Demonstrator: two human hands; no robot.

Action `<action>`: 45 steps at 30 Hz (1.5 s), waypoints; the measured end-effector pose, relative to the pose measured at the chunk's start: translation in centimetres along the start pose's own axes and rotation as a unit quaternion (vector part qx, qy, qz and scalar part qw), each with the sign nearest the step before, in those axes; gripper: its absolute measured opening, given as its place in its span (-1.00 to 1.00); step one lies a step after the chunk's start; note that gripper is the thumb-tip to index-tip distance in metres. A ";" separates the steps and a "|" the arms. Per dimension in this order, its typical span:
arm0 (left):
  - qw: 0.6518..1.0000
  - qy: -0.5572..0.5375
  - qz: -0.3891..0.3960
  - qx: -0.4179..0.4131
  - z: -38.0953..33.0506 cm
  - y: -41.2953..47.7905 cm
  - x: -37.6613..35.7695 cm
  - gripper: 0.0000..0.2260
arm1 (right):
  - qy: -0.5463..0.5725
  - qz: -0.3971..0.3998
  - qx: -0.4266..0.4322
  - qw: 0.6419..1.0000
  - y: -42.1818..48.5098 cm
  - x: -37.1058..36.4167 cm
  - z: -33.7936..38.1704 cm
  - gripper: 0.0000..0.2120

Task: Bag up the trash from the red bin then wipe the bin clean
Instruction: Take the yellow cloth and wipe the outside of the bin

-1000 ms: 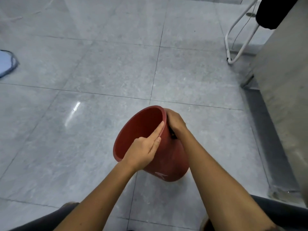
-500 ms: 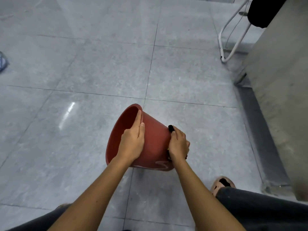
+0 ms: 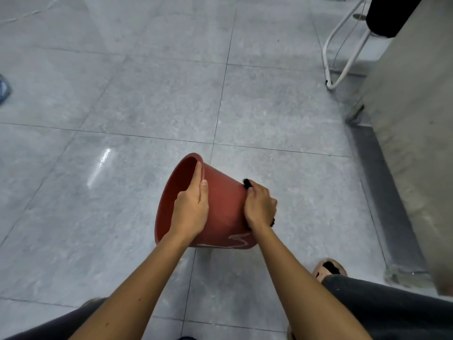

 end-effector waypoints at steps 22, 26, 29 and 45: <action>0.999 -0.006 0.001 0.041 0.2 0.8 0.0 -0.57 | -0.071 -0.023 0.237 0.969 -3.4 -1.1 1.4 -0.60; 0.999 -0.004 0.006 0.044 0.2 1.0 -0.4 -0.57 | -0.020 -0.010 0.015 1.000 -1.1 0.7 -3.6 -0.61; 0.999 -0.005 0.004 0.050 0.4 1.0 -0.2 -0.55 | -0.053 -0.008 0.173 0.983 -2.9 -0.3 2.3 -0.62; 0.987 0.116 0.093 -0.065 1.2 -3.0 -0.4 -0.47 | 0.059 0.035 0.004 0.998 1.9 2.3 -1.8 -0.62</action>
Point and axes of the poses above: each hand's wrist, its own y-axis towards the middle knuckle, its own x-axis out of the back of the hand, z = x × y, the point moved 6 cm from there along y, towards the middle knuckle, and after that the axes turned 8 degrees about z, right-handed, at the moved point
